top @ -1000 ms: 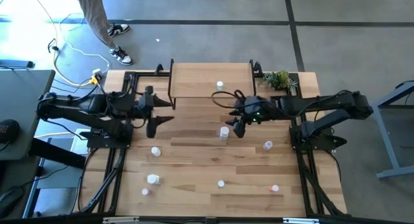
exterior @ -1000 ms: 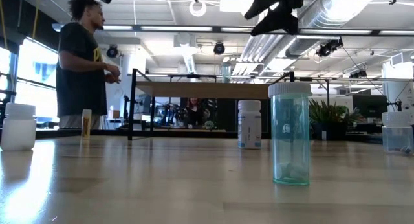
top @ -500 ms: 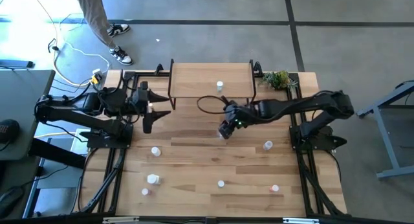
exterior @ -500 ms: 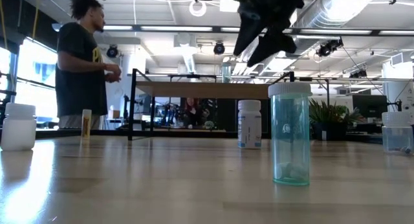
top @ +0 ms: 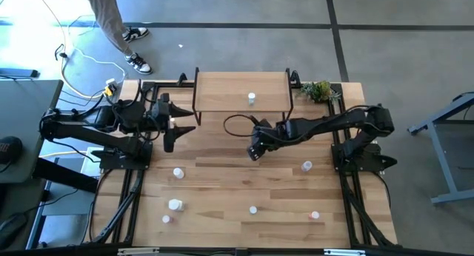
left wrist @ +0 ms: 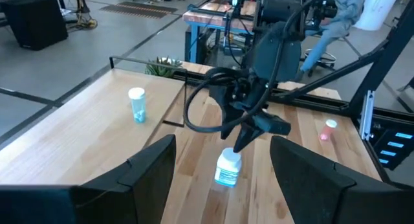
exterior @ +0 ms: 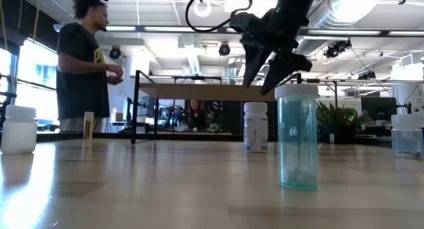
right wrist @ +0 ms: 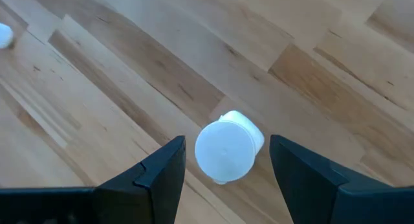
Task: Pick and place medicine bottles onto shelf by color
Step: Put the top pill bottle on the shelf
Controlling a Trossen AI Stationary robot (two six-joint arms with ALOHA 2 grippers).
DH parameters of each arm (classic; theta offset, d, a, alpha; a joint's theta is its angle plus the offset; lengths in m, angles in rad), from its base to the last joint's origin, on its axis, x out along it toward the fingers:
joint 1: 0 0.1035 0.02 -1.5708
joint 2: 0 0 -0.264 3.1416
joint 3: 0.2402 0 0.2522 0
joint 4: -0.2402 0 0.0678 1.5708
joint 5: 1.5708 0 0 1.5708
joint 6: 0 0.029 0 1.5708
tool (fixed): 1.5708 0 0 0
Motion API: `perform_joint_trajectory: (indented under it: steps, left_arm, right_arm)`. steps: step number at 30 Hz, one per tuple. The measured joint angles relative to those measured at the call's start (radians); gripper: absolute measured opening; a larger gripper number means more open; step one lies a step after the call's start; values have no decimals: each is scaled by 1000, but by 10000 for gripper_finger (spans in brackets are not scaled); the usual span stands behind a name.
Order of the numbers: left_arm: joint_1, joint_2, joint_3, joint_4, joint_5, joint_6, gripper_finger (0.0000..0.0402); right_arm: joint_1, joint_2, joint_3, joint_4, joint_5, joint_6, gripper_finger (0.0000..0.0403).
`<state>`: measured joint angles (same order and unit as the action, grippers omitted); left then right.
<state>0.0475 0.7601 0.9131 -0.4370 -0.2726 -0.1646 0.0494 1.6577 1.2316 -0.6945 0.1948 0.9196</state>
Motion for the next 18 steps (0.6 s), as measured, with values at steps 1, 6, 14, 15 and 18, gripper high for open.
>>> perform_joint_trajectory:
  steps: [1, 6, 14, 15, 18]
  left_arm:
    - [0, 0, 0, 0, 0, 0, 243]
    - [0, 1, 0, 0, 0, 0, 243]
    - [0, 1, 0, 0, -1, 0, 243]
    - [0, 1, 0, 0, -1, 0, 243]
    - [0, 1, 0, 0, -1, -3, 243]
  right_arm:
    - [3, 4, 0, -1, 3, 1, 215]
    - [18, 30, 0, 2, 15, 26, 215]
    - [38, 71, 0, 4, 24, 47, 215]
    - [39, 75, 0, 3, 27, 47, 215]
    - [39, 88, 0, 4, 39, 47, 215]
